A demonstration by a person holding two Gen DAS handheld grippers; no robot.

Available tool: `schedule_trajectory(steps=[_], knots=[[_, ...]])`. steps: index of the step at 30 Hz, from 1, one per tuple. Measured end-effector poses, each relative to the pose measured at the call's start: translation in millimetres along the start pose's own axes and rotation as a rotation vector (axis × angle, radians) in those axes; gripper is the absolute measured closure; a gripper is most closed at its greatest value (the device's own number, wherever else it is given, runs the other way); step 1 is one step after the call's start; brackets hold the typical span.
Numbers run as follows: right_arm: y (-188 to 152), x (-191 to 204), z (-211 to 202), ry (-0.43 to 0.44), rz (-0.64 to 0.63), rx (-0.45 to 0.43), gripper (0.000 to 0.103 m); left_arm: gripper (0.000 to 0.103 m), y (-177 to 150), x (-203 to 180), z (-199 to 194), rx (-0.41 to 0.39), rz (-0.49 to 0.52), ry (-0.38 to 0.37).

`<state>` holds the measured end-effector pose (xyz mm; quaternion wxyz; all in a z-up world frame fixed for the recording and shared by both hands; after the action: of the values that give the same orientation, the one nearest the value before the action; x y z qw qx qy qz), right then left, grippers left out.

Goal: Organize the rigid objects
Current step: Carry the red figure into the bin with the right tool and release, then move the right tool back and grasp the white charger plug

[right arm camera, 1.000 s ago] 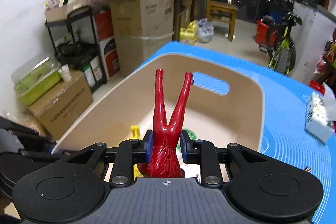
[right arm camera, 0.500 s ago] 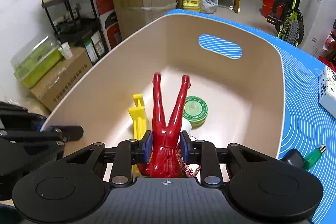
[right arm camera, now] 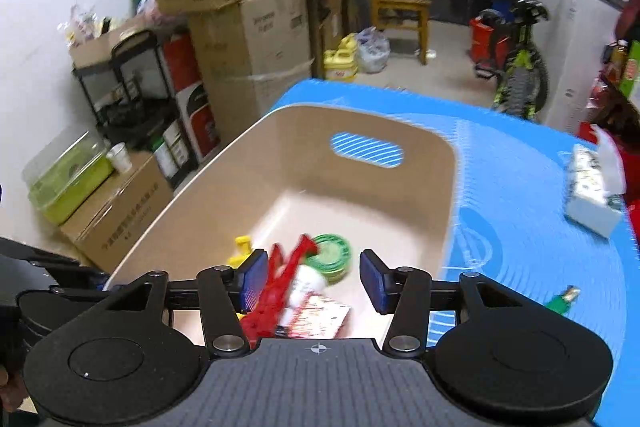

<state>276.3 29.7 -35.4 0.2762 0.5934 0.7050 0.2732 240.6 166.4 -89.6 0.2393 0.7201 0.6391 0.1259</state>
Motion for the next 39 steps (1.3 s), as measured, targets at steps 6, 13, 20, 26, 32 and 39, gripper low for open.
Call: schedule_trajectory(steps=[6,13,20,26,32,39], knots=[[-3,-44,-14,-0.065,0.033,-0.023,0.038,0.095,1,0,0,0.000,0.000,0.000],[-22,-90,-13,-0.144,0.073,0.002,0.034,0.095,0,0,0,0.000,0.001,0.001],[-62,-113,11,-0.194,0.100,0.090,0.034,0.095,0,0,0,0.000,0.001,0.000],[-89,-115,36,-0.200,0.109,0.149,0.034,0.095,0,0,0,0.000,0.001,0.000],[-107,-111,61,-0.204,0.098,0.181,0.034,0.095,0,0,0,0.000,0.001,0.000],[-114,-107,79,-0.210,0.121,0.208,0.040,0.095,0,0,0,0.000,0.001,0.001]])
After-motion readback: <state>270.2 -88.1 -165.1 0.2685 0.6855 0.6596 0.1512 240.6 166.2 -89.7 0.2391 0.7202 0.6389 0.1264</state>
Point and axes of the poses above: each gripper's, at about its wrist camera, not at the fingertips, and z roughly the way its jaws point, x to its left, y to its top, the point moved 10 cm from there along z, roughly the way its jaws point, and after that the axes turned 12 degrees about -y, right-handed, at the moved point
